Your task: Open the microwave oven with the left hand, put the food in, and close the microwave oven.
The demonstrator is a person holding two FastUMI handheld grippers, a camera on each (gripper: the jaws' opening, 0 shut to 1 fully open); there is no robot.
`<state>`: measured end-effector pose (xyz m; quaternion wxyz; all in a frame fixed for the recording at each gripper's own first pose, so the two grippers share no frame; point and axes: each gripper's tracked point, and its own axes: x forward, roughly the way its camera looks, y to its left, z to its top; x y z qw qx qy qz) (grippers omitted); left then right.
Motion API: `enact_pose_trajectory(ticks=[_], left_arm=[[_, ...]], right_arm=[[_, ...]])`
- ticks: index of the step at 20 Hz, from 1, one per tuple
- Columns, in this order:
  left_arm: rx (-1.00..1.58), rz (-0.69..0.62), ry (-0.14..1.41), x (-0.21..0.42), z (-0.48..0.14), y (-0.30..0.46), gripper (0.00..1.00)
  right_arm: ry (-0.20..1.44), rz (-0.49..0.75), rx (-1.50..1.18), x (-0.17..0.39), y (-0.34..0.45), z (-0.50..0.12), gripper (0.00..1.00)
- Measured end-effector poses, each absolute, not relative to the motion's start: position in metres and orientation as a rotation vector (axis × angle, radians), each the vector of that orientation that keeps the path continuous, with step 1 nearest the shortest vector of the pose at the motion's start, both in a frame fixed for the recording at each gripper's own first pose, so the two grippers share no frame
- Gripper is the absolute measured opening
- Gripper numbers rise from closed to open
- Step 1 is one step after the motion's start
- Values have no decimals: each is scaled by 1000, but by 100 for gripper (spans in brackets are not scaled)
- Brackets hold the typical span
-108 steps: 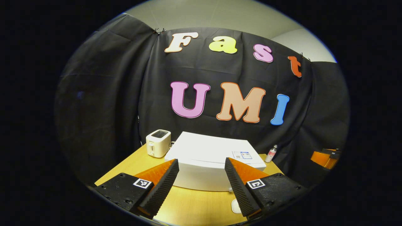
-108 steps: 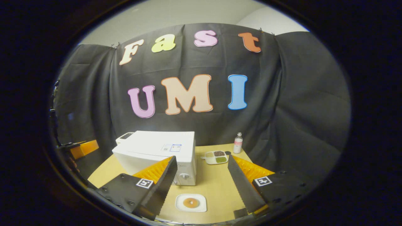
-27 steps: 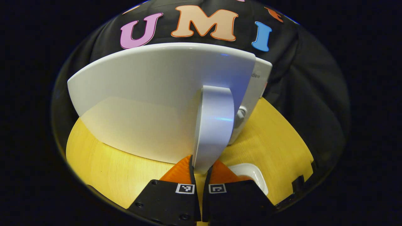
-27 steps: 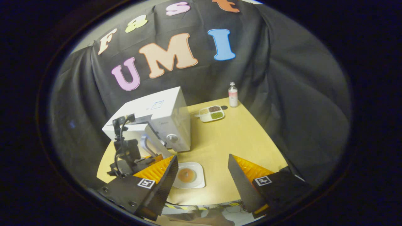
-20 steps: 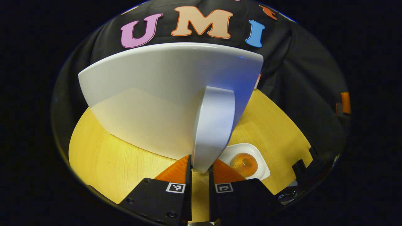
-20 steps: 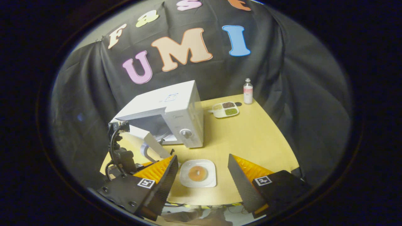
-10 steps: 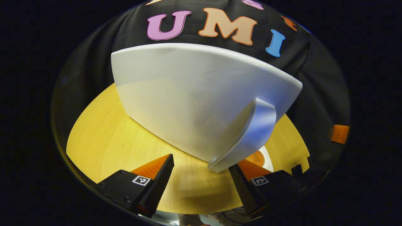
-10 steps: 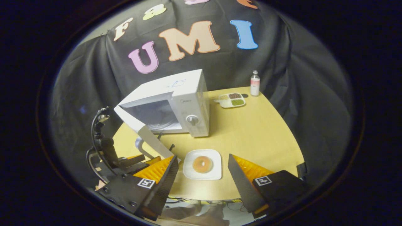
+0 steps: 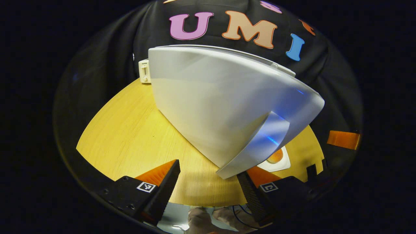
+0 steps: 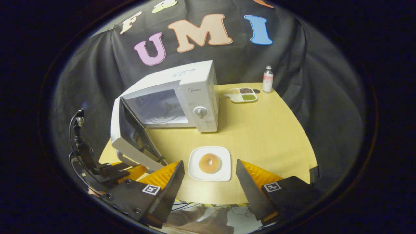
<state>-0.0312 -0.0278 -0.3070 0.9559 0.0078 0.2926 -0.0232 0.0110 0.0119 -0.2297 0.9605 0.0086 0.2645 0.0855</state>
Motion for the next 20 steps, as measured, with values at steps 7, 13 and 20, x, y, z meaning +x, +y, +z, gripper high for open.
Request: enact_pose_trajectory(ticks=[7,13,20], left_arm=[[-47,120,578,-69,-297,25,99],[-123,250,547,-96,-284,70,97],[-215,374,526,-126,-278,110,97]], right_arm=[[587,181,-7,20,11,-246,99],[593,233,-41,31,18,-248,99],[640,304,-112,44,24,-266,99]])
